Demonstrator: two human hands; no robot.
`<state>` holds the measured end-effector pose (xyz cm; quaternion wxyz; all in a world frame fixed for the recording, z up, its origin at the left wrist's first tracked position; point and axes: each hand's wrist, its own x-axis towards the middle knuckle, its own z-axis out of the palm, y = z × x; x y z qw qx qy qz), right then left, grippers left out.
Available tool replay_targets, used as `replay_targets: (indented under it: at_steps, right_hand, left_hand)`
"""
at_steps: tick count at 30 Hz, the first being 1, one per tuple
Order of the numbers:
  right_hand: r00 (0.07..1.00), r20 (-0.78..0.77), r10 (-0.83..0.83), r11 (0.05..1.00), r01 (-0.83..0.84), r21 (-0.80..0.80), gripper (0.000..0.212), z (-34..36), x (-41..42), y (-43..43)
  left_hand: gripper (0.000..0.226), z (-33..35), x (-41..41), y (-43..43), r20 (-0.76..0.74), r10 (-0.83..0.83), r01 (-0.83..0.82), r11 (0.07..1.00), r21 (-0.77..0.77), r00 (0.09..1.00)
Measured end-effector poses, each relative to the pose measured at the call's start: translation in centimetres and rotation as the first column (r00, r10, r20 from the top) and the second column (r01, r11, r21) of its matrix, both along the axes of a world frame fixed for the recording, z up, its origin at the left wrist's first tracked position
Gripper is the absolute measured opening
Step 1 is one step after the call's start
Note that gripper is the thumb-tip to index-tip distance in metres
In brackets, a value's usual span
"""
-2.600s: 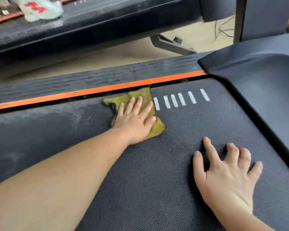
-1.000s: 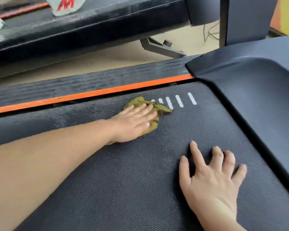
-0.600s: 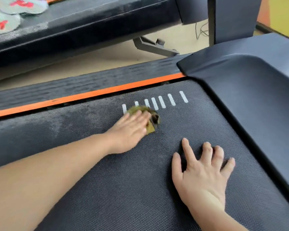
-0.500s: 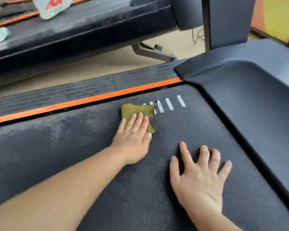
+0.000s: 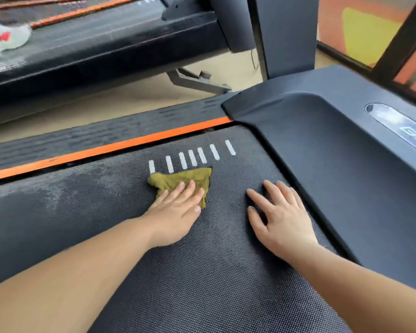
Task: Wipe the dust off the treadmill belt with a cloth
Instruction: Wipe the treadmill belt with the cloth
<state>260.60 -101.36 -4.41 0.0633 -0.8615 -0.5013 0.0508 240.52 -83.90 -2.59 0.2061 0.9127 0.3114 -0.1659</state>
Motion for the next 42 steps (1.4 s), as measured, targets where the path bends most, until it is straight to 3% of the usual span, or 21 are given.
replay_targets:
  at_steps: [5,11,13,16,18,22,24,27,30,31,34,36,40,42]
  right_hand:
    - [1.0,0.031,0.001,0.998,-0.003,0.064,0.055,-1.0,0.2,0.1]
    - [0.999,0.038,-0.014,0.996,0.01,0.084,0.057,-1.5,0.5,0.3]
    - [0.999,0.037,-0.015,0.996,0.012,0.084,0.056,-1.5,0.6,0.3]
    - [0.999,0.04,-0.012,0.995,0.008,0.096,0.056,-1.6,0.6,0.4]
    - [0.999,0.049,-0.015,0.995,0.011,0.1,0.056,-1.6,0.6,0.4]
    - [0.999,0.052,-0.014,0.994,0.009,0.11,0.056,-1.8,0.6,0.4]
    - [0.998,0.057,-0.014,0.994,0.008,0.11,0.056,-1.9,0.7,0.5]
    - [0.998,0.06,-0.011,0.993,0.004,0.114,0.056,-1.8,0.8,0.4]
    - [0.998,0.067,-0.015,0.993,0.007,0.115,0.056,-1.9,0.7,0.4]
    - [0.998,0.064,-0.017,0.993,0.009,0.118,0.055,-1.9,0.8,0.4]
    - [0.999,0.051,0.0,0.995,-0.005,0.099,0.058,-1.7,0.5,0.4]
    - [0.999,0.051,-0.01,0.994,0.005,0.105,0.058,-1.7,0.7,0.4]
    - [0.998,0.057,-0.008,0.992,0.0,0.129,0.054,-1.8,0.7,0.5]
    - [0.998,0.06,-0.013,0.991,0.004,0.137,0.052,-1.9,0.7,0.5]
  left_hand:
    - [0.045,-1.2,2.2,5.5,-0.051,0.034,-0.03,0.996,0.082,0.998]
    - [0.063,-2.1,6.6,5.9,0.022,0.207,-0.206,0.946,0.251,0.978]
    - [0.07,-2.2,7.1,3.6,0.051,0.096,-0.106,0.963,0.249,0.994]
    - [0.067,-2.0,6.2,1.4,0.066,-0.261,0.24,0.943,0.232,0.963]
    - [0.062,-1.6,6.2,4.3,0.063,-0.337,0.315,0.92,0.233,0.939]
    - [0.077,-1.7,8.2,8.4,-0.003,0.115,-0.11,0.951,0.288,0.993]
    - [0.088,-2.2,9.5,7.1,0.024,0.181,-0.18,0.934,0.309,0.983]
    - [0.085,-2.0,8.5,3.6,0.069,-0.052,0.028,0.951,0.307,0.996]
    - [0.075,-1.5,6.0,4.4,0.047,-0.342,0.314,0.902,0.295,0.939]
    - [0.072,-1.6,5.8,5.5,0.027,-0.358,0.336,0.897,0.288,0.933]
    - [0.062,-2.2,7.4,7.3,0.067,-0.053,0.036,0.97,0.241,0.996]
    - [0.058,-2.6,8.8,5.6,0.116,0.017,-0.046,0.965,0.259,0.993]
    - [0.057,-1.6,4.8,-1.3,0.17,-0.328,0.288,0.931,0.223,0.929]
    - [0.055,-0.9,3.2,-0.5,0.157,-0.412,0.385,0.906,0.177,0.898]
